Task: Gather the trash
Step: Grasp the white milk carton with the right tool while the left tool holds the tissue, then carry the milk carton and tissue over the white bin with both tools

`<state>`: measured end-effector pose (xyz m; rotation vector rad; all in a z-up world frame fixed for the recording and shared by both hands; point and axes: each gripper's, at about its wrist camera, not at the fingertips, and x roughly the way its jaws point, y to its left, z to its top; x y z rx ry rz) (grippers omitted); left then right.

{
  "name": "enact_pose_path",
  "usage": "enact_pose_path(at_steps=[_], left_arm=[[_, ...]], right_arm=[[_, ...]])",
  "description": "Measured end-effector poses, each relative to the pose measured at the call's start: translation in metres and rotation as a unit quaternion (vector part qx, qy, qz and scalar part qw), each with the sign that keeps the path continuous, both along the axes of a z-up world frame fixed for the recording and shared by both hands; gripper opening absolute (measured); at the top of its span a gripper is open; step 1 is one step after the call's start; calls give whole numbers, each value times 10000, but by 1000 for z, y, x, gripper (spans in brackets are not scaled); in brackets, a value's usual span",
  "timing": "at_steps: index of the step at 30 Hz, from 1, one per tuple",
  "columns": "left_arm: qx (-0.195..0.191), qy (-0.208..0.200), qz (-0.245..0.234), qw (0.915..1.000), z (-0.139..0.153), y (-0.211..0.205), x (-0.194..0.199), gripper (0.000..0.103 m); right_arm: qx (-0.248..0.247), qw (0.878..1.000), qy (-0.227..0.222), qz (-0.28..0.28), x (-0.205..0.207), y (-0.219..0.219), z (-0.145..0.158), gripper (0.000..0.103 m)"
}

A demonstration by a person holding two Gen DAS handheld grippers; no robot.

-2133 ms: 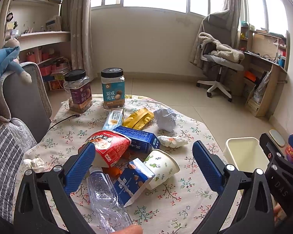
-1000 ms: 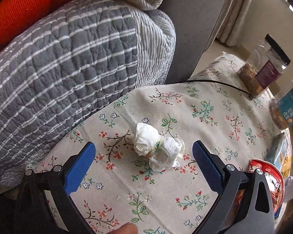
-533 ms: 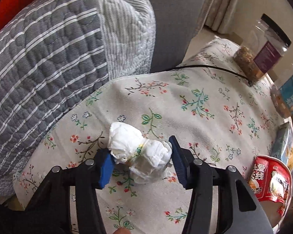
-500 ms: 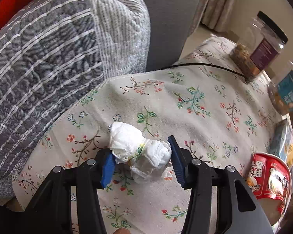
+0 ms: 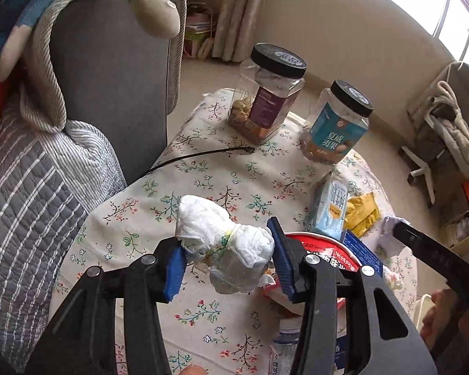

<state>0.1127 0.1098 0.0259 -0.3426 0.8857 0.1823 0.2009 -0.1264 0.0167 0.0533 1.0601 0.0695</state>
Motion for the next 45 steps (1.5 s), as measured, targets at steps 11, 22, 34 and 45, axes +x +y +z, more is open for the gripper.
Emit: enact_pose_path(at_steps=[11, 22, 34, 45], left_arm=[[-271, -156, 124, 9994, 11, 23, -12, 48], [-518, -153, 264, 9982, 18, 38, -12, 48], [-437, -214, 235, 9985, 22, 27, -12, 48], [-140, -369, 5, 9992, 22, -11, -16, 48]], right_arm=[[77, 9961, 846, -248, 76, 51, -56, 93], [-144, 9892, 1432, -283, 94, 72, -99, 62], [72, 9980, 608, -168, 61, 56, -46, 56], [195, 9983, -502, -213, -15, 3, 38, 55]])
